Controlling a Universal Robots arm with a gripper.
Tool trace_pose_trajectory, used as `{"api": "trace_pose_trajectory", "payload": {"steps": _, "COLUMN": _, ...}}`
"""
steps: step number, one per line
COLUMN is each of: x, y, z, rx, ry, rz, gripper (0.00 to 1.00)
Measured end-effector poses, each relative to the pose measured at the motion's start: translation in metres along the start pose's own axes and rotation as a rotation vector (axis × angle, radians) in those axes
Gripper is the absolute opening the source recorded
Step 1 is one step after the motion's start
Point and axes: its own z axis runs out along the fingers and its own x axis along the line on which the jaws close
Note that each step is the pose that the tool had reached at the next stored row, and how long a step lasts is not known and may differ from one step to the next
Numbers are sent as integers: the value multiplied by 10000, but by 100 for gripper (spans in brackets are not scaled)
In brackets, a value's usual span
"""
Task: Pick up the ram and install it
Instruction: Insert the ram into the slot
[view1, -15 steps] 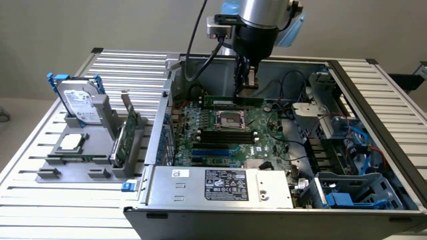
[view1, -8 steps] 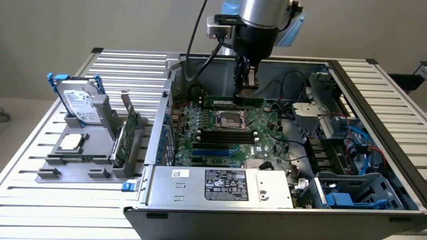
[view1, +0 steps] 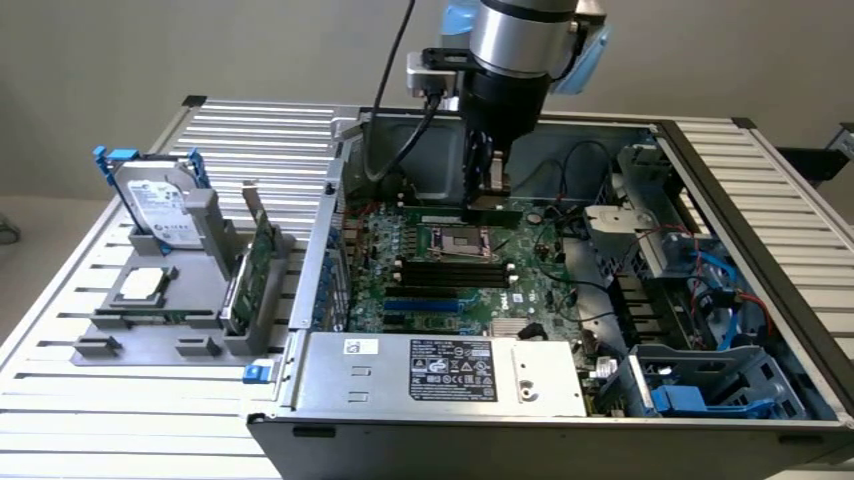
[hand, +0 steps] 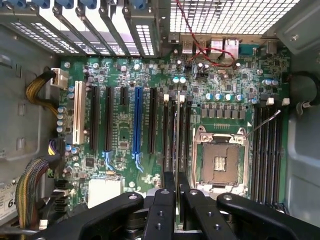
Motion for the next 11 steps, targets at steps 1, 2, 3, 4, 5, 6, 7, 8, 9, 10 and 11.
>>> {"api": "trace_pose_trajectory", "payload": {"steps": 1, "x": 9, "y": -1, "z": 18, "rx": -1, "ry": -1, "rz": 0, "gripper": 14}}
{"api": "trace_pose_trajectory", "payload": {"steps": 2, "x": 20, "y": -2, "z": 37, "rx": -2, "ry": -1, "rz": 0, "gripper": 14}}
{"api": "trace_pose_trajectory", "payload": {"steps": 3, "x": 33, "y": -3, "z": 55, "rx": -2, "ry": -1, "rz": 0, "gripper": 14}}
{"api": "trace_pose_trajectory", "payload": {"steps": 4, "x": 48, "y": -4, "z": 74, "rx": -2, "ry": -4, "rz": 0, "gripper": 14}}
{"api": "trace_pose_trajectory", "payload": {"steps": 5, "x": 62, "y": -6, "z": 92, "rx": -1, "ry": -5, "rz": 0, "gripper": 14}}
{"api": "trace_pose_trajectory", "payload": {"steps": 6, "x": 77, "y": -7, "z": 112, "rx": -1, "ry": -7, "rz": 0, "gripper": 14}}
{"api": "trace_pose_trajectory", "payload": {"steps": 7, "x": 88, "y": -8, "z": 130, "rx": -1, "ry": -8, "rz": -1, "gripper": 14}}
{"api": "trace_pose_trajectory", "payload": {"steps": 8, "x": 98, "y": -9, "z": 148, "rx": -1, "ry": -7, "rz": 0, "gripper": 14}}
{"api": "trace_pose_trajectory", "payload": {"steps": 9, "x": 106, "y": -11, "z": 167, "rx": 0, "ry": -8, "rz": 0, "gripper": 14}}
{"api": "trace_pose_trajectory", "payload": {"steps": 10, "x": 113, "y": -12, "z": 184, "rx": -1, "ry": -7, "rz": 0, "gripper": 14}}
{"api": "trace_pose_trajectory", "payload": {"steps": 11, "x": 117, "y": -13, "z": 203, "rx": -1, "ry": -7, "rz": 1, "gripper": 14}}
